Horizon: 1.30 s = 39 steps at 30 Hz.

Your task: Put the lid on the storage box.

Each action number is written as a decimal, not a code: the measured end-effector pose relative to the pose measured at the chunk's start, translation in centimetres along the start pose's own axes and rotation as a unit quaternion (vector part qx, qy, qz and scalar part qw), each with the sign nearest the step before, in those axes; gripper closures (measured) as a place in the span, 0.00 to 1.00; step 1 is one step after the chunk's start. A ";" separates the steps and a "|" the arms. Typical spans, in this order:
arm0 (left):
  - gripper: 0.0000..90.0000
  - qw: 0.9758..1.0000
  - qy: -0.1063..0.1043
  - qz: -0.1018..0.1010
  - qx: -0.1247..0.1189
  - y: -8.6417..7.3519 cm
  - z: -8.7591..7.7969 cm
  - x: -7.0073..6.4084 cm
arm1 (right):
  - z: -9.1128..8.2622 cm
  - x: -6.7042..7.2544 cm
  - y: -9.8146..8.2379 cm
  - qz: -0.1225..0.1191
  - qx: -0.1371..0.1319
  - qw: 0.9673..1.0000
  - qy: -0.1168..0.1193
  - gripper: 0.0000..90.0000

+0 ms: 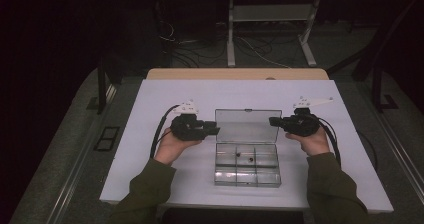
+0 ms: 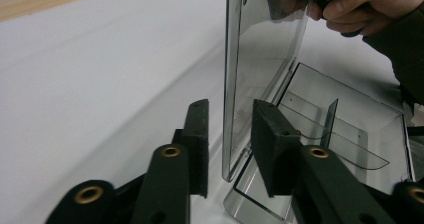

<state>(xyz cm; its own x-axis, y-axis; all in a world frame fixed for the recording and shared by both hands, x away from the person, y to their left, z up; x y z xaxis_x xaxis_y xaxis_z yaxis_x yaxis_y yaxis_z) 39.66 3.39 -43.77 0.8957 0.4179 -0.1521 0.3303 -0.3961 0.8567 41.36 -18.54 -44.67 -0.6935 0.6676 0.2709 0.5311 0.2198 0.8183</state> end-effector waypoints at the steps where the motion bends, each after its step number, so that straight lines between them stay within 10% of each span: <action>1: 0.80 1.000 0.002 0.001 -0.004 0.1 0.0 0.0 | 0.0 0.0 0.0 -0.002 -0.001 1.000 -0.001 0.99; 28: 0.92 1.000 0.016 0.013 -0.010 -0.4 -1.1 -2.0 | -3.5 0.9 -3.2 -0.006 0.022 1.000 -0.018 0.99; 39: 0.90 1.000 0.017 0.005 -0.007 -0.9 -1.2 -2.5 | -4.1 3.2 -4.5 -0.009 0.027 0.999 0.018 0.99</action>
<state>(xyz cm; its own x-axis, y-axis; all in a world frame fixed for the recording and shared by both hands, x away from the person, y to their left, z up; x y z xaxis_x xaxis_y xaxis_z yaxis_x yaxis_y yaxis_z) 36.74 3.73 -43.57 0.8879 0.4420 -0.1273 0.3176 -0.3888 0.8649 34.79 -20.30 -45.42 -0.7198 0.6373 0.2750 0.5431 0.2704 0.7950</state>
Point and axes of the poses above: each handheld gripper's, and its own axes: z roughly forward along the jaws, y roughly out of its top, x roughly to its left, the point moved 10 cm from there along z, roughly forward along the jaws, and after that the axes turned 3 degrees about z, right-handed, at the moved point
